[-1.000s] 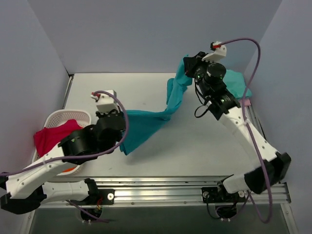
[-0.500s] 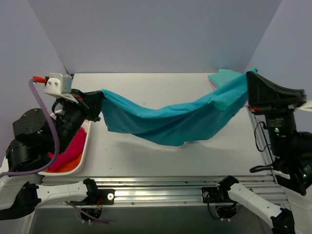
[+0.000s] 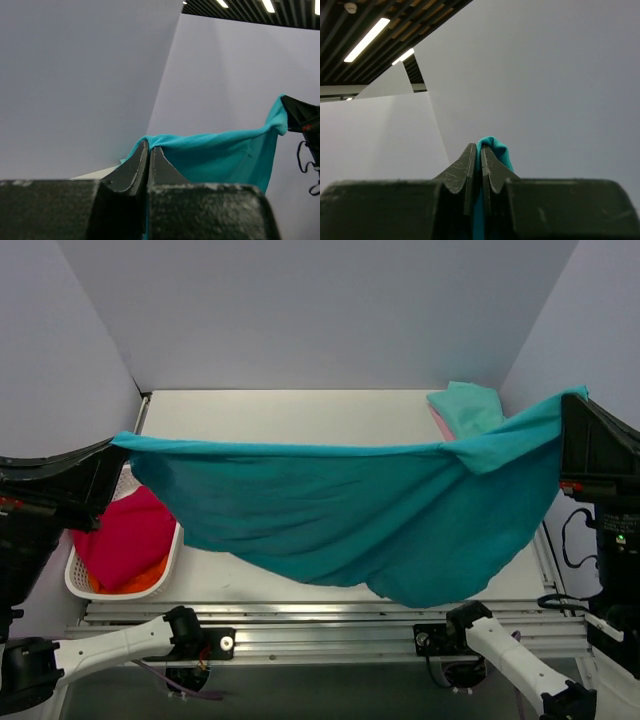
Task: Fold and stack the t-shirts
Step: Flatten out the tshirt
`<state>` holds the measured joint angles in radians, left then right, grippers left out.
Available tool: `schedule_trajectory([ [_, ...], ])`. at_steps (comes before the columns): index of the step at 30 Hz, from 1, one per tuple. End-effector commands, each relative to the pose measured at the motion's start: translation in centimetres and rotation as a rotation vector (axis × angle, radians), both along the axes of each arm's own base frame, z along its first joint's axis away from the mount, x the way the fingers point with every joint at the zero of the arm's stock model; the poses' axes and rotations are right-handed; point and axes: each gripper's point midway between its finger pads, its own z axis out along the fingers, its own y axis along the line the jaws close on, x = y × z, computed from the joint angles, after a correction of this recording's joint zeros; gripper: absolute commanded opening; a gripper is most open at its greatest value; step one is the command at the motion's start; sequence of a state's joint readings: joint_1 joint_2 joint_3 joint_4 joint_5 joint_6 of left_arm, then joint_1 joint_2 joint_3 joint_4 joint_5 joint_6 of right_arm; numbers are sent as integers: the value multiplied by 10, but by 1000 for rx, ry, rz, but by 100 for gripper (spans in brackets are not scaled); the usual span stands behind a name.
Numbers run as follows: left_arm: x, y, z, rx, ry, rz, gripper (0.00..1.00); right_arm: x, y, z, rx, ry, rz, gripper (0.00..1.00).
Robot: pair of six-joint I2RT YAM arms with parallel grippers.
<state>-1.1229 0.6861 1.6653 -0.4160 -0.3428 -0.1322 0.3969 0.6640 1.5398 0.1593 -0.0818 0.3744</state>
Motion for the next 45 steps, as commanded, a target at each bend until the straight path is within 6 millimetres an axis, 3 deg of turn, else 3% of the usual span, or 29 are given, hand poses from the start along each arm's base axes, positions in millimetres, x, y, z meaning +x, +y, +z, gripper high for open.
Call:
schedule_trajectory([
  [1, 32, 18, -12, -75, 72, 200, 2, 50, 10, 1, 17, 70, -39, 0],
  [6, 69, 28, -48, -52, 190, 447, 2, 155, 15, -40, 16, 274, -209, 0],
  [10, 97, 5, -71, 56, 224, 593, 2, 220, 29, -81, -21, 402, -273, 0],
  [15, 132, -20, -107, 159, 254, 729, 2, 299, 40, -160, -72, 592, -381, 0],
  [17, 162, -25, -133, 203, 304, 747, 2, 326, 43, -203, -99, 673, -420, 0],
  [18, 175, -45, -146, 248, 293, 654, 2, 335, 44, -214, -101, 687, -428, 0],
  [19, 197, -58, -165, 252, 332, 617, 2, 344, 44, -227, -108, 711, -446, 0],
  [20, 224, -37, -179, 251, 366, 672, 2, 361, 46, -255, -134, 760, -463, 0],
  [21, 244, -35, -197, 261, 405, 670, 2, 372, 46, -266, -134, 770, -472, 0],
  [22, 275, -52, -223, 290, 450, 596, 2, 393, 50, -300, -165, 826, -481, 0],
  [23, 302, -28, -239, 290, 491, 638, 2, 406, 45, -303, -154, 833, -495, 0],
  [25, 362, -35, -278, 313, 546, 585, 2, 433, 46, -325, -163, 862, -503, 0],
  [26, 383, -31, -292, 322, 569, 583, 2, 459, 48, -370, -197, 931, -510, 0],
  [27, 408, -12, -307, 326, 603, 619, 2, 479, 45, -362, -170, 913, -510, 0],
  [28, 447, -13, -335, 351, 635, 610, 2, 494, 48, -371, -171, 920, -501, 0],
  [29, 467, -9, -346, 355, 648, 613, 2, 519, 51, -426, -209, 992, -503, 0],
  [30, 496, 1, -401, 383, 730, 620, 2, 541, 47, -410, -172, 959, -509, 0],
  [31, 523, 4, -382, 352, 684, 622, 2, 562, 49, -464, -184, 1018, -509, 0],
  [32, 538, 4, -389, 348, 697, 601, 2, 575, 49, -474, -163, 1011, -499, 0],
  [33, 554, 9, -400, 348, 727, 605, 2, 589, 51, -480, -133, 978, -477, 4],
  [34, 565, 21, -467, 383, 871, 610, 2, 604, 49, -469, -58, 927, -466, 42],
  [35, 589, 27, -430, 330, 800, 632, 7, 613, 49, -505, -47, 949, -467, 66],
  [36, 596, 31, -487, 334, 917, 628, 13, 620, 48, -510, -23, 933, -476, 99],
  [37, 605, 48, -493, 303, 938, 648, 21, 629, 48, -511, -17, 910, -484, 100],
  [38, 619, 53, -460, 247, 875, 656, 52, 632, 46, -506, -11, 885, -496, 100],
  [39, 622, 59, -491, 219, 940, 656, 62, 634, 43, -503, -5, 865, -515, 100],
  [42, 628, 74, -467, 139, 901, 665, 97, 631, 28, -477, 25, 809, -572, 100],
  [43, 628, 95, -457, 108, 887, 694, 96, 628, 25, -469, 29, 796, -584, 100],
  [45, 622, 104, -425, 84, 820, 727, 95, 615, 19, -446, 24, 772, -608, 100],
])
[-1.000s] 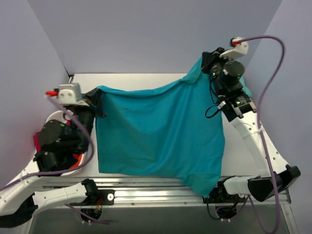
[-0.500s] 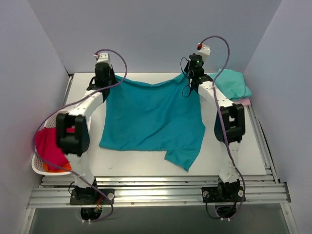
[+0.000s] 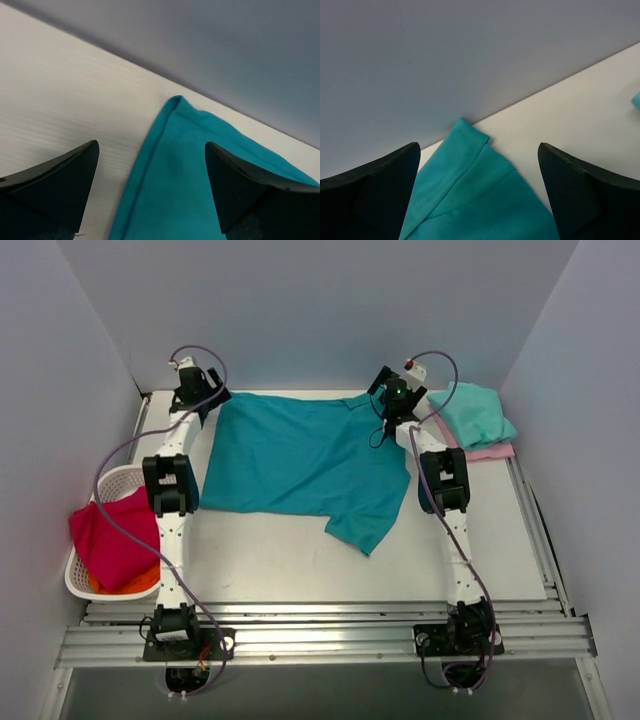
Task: Fold and stack the t-shirts
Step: Flatten out the tshirt
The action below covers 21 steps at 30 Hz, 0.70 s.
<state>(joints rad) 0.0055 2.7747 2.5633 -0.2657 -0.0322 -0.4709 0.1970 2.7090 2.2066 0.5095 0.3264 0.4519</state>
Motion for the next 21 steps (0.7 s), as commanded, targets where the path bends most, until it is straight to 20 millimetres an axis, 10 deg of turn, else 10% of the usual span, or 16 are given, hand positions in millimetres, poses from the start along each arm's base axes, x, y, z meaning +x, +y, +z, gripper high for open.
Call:
schedule_trajectory([
  [1, -2, 27, 132, -35, -247, 82, 95, -15, -13, 176, 26, -312, -65, 100],
  [3, -16, 30, 189, -27, -352, 98, 95, -34, -16, 168, -6, -291, -80, 100],
  [4, -23, 32, 186, -23, -352, 110, 95, -48, -20, 201, -3, -331, -88, 100],
  [10, -92, 27, 255, 28, -381, 144, 95, -125, -35, 211, 3, -267, -114, 100],
  [11, -106, 30, 224, 44, -309, 158, 95, -134, -37, 201, -5, -218, -113, 100],
  [13, -137, -1, 240, 44, -321, 112, 95, -160, -44, 194, 8, -169, -131, 100],
  [14, -153, -4, 204, 54, -238, 112, 95, -170, -46, 184, 3, -132, -134, 100],
  [21, -237, -36, 142, 39, -97, 95, 96, -233, -48, 115, 50, 53, -121, 98],
])
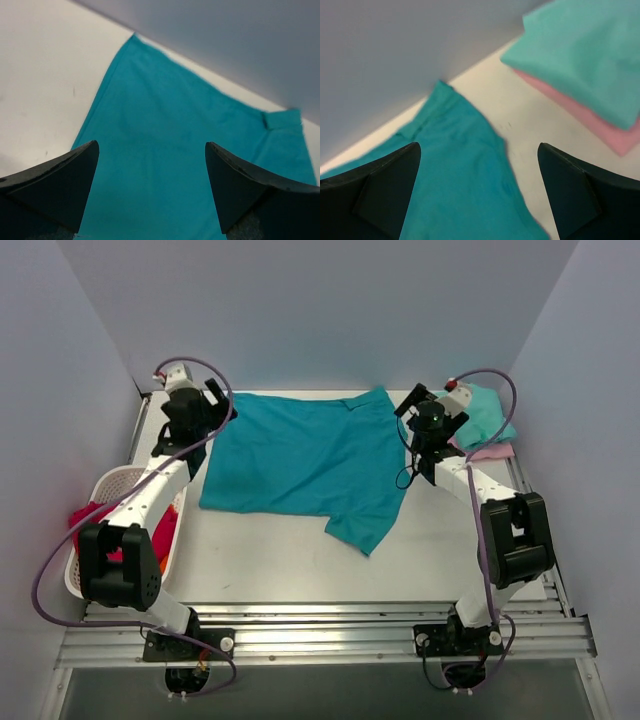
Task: Fold and stack the t-shirts
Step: Flatten out the tshirt
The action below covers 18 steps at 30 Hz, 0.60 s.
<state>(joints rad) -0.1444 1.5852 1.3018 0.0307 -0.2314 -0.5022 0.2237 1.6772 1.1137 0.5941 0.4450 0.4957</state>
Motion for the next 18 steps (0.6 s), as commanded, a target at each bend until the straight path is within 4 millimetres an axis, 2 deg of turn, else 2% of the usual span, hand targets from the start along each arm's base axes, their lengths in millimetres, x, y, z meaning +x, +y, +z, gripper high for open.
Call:
schedule_trajectory([
  [1, -24, 5, -66, 0, 148, 46, 96, -28, -1, -47, 54, 141, -30, 98],
  [2, -37, 4, -86, -11, 222, 50, 97, -32, 1, -55, 63, 159, -22, 98],
  [3, -42, 3, -95, -10, 248, 48, 98, -37, 3, -60, 74, 170, -15, 98],
  [4, -47, -1, -101, -6, 263, 38, 98, -47, 9, -74, 82, 202, -3, 98],
  [5, -56, -2, -117, -7, 298, 43, 98, -52, 13, -79, 85, 213, 7, 98],
  [6, -61, -3, -123, -8, 310, 46, 98, -57, 16, -82, 88, 219, 11, 98],
  [7, -64, -7, -130, -11, 322, 37, 98, -67, 22, -94, 94, 247, 24, 98],
  [9, -74, -10, -147, -19, 364, 36, 98, -77, 28, -101, 102, 261, 38, 98],
  [10, -77, -12, -151, -16, 373, 32, 98, -81, 32, -105, 107, 266, 48, 98],
  [11, -79, -16, -155, -15, 382, 26, 98, -90, 37, -118, 111, 291, 61, 97],
  [18, -85, -22, -181, -27, 438, 20, 99, -109, 51, -169, 128, 396, 89, 93],
])
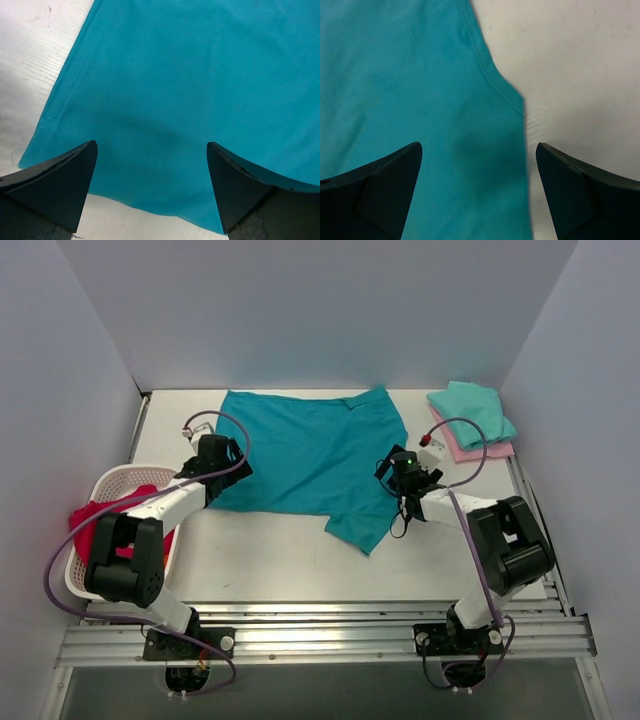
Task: Fold and stack the t-shirts
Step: Flatten out the tshirt
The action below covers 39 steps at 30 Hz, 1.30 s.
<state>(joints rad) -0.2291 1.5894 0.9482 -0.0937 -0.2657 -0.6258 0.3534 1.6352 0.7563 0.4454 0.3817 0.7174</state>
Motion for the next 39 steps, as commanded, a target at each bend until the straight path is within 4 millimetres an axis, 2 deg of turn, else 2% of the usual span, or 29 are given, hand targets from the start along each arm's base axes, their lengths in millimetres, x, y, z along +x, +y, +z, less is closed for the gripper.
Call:
schedule_trajectory([
  [1, 6, 0, 0, -13, -17, 27, 100, -2, 4, -11, 31, 5, -22, 92],
  [3, 5, 2, -2, -11, -13, 39, 100, -7, 4, -22, 21, 27, -24, 92],
  [8, 3, 3, -11, -19, -16, 59, 100, -10, 0, -29, 6, 33, -39, 91],
  [9, 4, 3, -13, -23, -13, 61, 95, -9, 0, -30, 3, 33, -39, 90],
  [11, 5, 3, -25, -26, 11, 69, 93, -5, 1, -34, -2, 39, -34, 81],
  [12, 7, 3, -28, -27, 17, 75, 90, -3, 2, -33, 1, 33, -30, 75],
  [13, 7, 3, -33, -32, 30, 79, 87, 0, 5, -33, 6, 31, -21, 58],
  [14, 8, 4, -43, -37, 50, 82, 83, 1, 6, -36, 4, 39, -12, 47],
  [15, 11, 2, -44, -45, 52, 77, 77, 3, 7, -36, 4, 38, -6, 35],
  [16, 11, 2, -50, -46, 72, 79, 72, 3, 8, -37, 5, 41, -3, 16],
  [18, 12, 1, -53, -62, 81, 82, 57, 2, 7, -38, 2, 47, -4, 8],
  [19, 11, 0, -54, -68, 84, 80, 52, 2, 6, -38, 0, 47, -8, 2],
  [20, 11, 0, -53, -76, 82, 83, 47, 1, 5, -36, -5, 45, -12, 0],
  [21, 9, -1, -54, -79, 81, 81, 36, 0, 3, -35, -9, 49, -17, 0],
  [24, 9, -1, -55, -84, 82, 84, 19, -3, -2, -29, -25, 44, -35, 0],
  [25, 7, -1, -58, -83, 94, 84, 10, -4, -3, -28, -26, 43, -39, 0],
  [27, 5, -2, -59, -89, 103, 82, 3, -9, -8, -23, -35, 41, -51, 0],
  [29, 1, -3, -57, -102, 101, 76, 2, -11, -10, -14, -28, 23, -57, 0],
  [31, -1, -6, -52, -114, 87, 72, 2, -19, -14, -14, -32, 34, -67, 0],
  [32, -3, -7, -50, -122, 86, 72, 2, -21, -15, -6, -26, 17, -75, 0],
  [33, -9, -8, -54, -124, 95, 69, 2, -26, -19, -7, -35, 32, -83, 0],
  [34, -12, -11, -49, -129, 83, 61, 2, -31, -23, -8, -38, 37, -100, 0],
  [35, -15, -14, -47, -135, 78, 59, 2, -33, -25, 0, -35, 26, -107, 0],
  [36, -22, -14, -51, -128, 88, 60, 2, -40, -28, -1, -44, 45, -118, 0],
  [39, -34, -22, -45, -127, 72, 50, 2, -56, -37, 4, -40, 41, -148, 0],
])
